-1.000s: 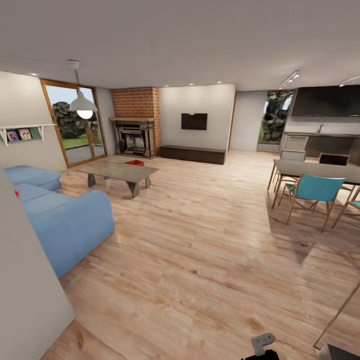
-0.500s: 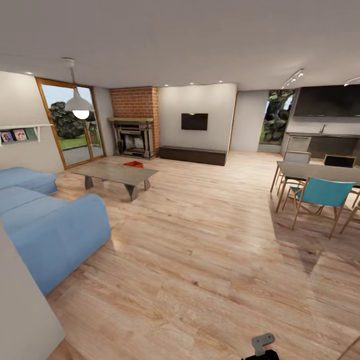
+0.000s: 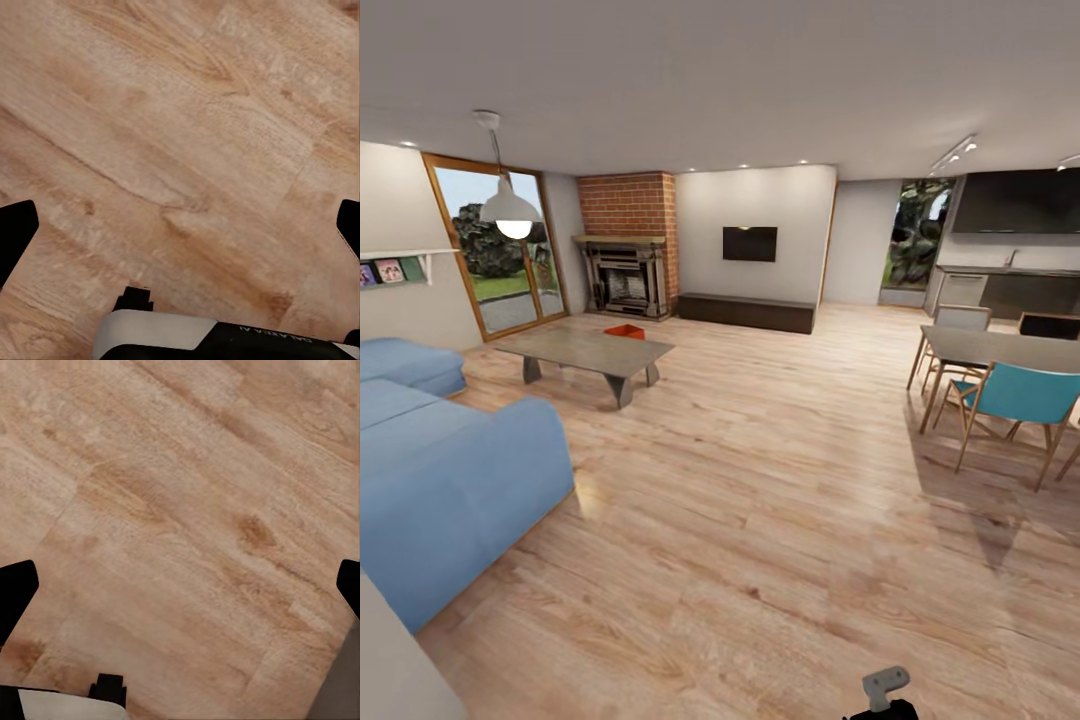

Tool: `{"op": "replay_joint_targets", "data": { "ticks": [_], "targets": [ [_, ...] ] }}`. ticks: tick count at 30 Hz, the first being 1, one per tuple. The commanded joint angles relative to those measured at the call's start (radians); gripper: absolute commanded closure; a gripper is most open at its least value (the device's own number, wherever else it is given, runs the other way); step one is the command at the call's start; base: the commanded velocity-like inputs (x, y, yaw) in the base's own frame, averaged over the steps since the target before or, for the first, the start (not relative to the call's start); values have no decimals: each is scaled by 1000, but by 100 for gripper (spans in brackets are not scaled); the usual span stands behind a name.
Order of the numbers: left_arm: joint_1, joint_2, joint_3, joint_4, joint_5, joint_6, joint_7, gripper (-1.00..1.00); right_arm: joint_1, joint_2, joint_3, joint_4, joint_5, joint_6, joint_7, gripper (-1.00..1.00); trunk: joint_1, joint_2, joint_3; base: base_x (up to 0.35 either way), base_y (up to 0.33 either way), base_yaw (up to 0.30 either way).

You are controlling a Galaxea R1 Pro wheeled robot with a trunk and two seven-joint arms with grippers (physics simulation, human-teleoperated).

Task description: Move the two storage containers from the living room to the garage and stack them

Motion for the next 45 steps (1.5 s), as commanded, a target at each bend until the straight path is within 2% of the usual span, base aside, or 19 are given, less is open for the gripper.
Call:
{"op": "replay_joint_targets", "data": {
  "ticks": [1,31,34,36,37,40,42,45],
  "targets": [
    [-1,0,0,1,4,-3,2,-100,-2,0,7,3,5,-5,-3,-100,1,-2,-2,325,0,0],
    [-1,2,0,1,4,-6,2,-100,-2,0,5,10,2,-6,-2,-100,1,-2,-2,325,0,0],
    [-1,4,0,1,4,-11,2,-100,-2,1,5,12,0,-21,-2,-100,1,-2,-2,325,0,0],
    [-1,5,0,2,4,-14,2,-100,-1,1,5,24,-2,-64,-2,-100,1,-2,-2,325,0,0],
    [-1,6,0,5,3,-28,0,-100,12,3,6,41,-3,-126,-2,-100,1,-2,-2,325,0,0],
    [0,6,0,13,4,-70,-1,-100,16,4,6,43,-2,-134,-2,-100,1,-2,-2,325,0,0],
    [1,8,0,44,4,-147,-1,-100,17,4,5,44,-2,-138,-2,-100,1,-2,-2,327,0,0],
    [2,11,1,70,5,-208,-1,-100,18,5,5,44,-3,-140,-2,-100,1,-2,-2,327,0,0]
  ]
}}
